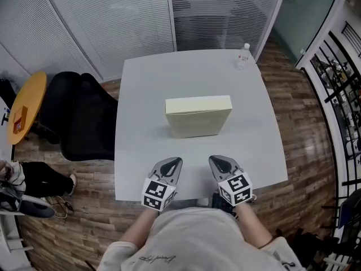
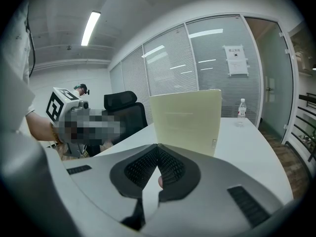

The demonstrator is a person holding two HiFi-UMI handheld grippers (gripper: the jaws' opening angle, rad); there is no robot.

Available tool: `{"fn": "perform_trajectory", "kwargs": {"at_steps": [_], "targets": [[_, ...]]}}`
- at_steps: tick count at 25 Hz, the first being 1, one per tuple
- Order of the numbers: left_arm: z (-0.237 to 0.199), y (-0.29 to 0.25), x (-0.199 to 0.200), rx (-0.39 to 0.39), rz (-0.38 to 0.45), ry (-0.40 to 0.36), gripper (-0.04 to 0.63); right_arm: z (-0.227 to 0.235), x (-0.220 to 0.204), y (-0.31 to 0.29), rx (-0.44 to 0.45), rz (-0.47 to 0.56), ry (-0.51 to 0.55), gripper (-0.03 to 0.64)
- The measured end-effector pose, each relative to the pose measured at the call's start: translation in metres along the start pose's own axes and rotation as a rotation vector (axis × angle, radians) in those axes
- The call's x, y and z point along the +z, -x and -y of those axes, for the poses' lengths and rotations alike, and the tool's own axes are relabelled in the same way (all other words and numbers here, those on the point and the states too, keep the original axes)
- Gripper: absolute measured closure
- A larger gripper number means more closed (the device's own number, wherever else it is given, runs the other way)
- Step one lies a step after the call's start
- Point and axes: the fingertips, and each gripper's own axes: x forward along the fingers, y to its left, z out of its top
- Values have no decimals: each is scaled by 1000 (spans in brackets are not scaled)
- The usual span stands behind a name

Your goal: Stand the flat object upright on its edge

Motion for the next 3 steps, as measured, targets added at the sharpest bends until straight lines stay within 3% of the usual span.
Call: {"fn": "perform_trajectory", "kwargs": {"at_steps": [3], "targets": [[-3,2,0,7,2,4,584,-1,1,-1,0,1,0,592]]}}
